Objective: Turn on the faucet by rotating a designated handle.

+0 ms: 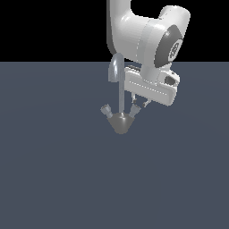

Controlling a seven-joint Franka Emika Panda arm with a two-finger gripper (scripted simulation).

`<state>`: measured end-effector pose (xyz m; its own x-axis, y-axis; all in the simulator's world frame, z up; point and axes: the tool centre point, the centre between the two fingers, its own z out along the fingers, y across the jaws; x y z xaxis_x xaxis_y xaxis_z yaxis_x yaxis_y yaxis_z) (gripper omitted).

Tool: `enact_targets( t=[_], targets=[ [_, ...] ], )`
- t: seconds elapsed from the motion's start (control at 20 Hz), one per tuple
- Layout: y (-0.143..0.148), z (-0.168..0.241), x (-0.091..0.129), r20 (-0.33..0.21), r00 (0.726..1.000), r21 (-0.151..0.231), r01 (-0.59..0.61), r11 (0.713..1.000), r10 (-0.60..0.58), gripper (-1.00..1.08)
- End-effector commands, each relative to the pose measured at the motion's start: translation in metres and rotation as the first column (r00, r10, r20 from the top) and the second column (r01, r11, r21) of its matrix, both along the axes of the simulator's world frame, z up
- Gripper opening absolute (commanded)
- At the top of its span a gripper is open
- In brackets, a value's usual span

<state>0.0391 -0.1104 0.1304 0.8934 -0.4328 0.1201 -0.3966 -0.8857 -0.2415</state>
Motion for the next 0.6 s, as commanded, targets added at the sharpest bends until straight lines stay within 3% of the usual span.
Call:
enact_targets(
  t=[0.0, 0.05, 0.1, 0.15, 0.2, 0.25, 0.3, 0.35, 0.4, 0.45, 0.5, 0.55],
  targets=[
    [-0.007, -0.057, -0.027, -0.107, 0.994, -0.004, 0.026, 1.000, -0.026, -0.69],
    [-0.017, -0.065, -0.042, -0.120, 0.986, 0.026, 0.120, 0.992, -0.116, 0.73],
    [-0.025, -0.066, -0.044, -0.122, 0.984, 0.030, 0.133, 0.991, -0.128, 0.73],
    [-0.062, -0.071, -0.040, -0.097, 0.994, -0.010, 0.045, 0.999, -0.045, -0.02],
    [-0.034, -0.063, -0.038, -0.085, 0.996, -0.032, -0.002, 0.999, 0.000, -0.02],
    [-0.002, -0.057, -0.039, -0.107, 0.990, -0.002, 0.090, 0.996, -0.090, -0.02],
    [-0.049, -0.074, -0.057, -0.129, 0.977, 0.024, 0.174, 0.985, -0.169, -0.02],
    [-0.047, -0.077, -0.064, -0.163, 0.974, 0.004, 0.161, 0.987, -0.158, -0.40],
    [-0.065, -0.071, -0.057, -0.115, 0.987, -0.034, 0.110, 0.993, -0.113, -0.33],
    [0.013, -0.010, -0.004, -0.041, 0.997, 0.022, 0.073, 0.997, -0.072, -0.07],
    [0.020, 0.004, -0.005, -0.010, 0.998, 0.044, 0.056, 0.997, -0.055, -0.07],
    [0.003, -0.042, -0.024, -0.066, 0.989, 0.022, 0.137, 0.990, -0.136, -0.83]
  ],
)
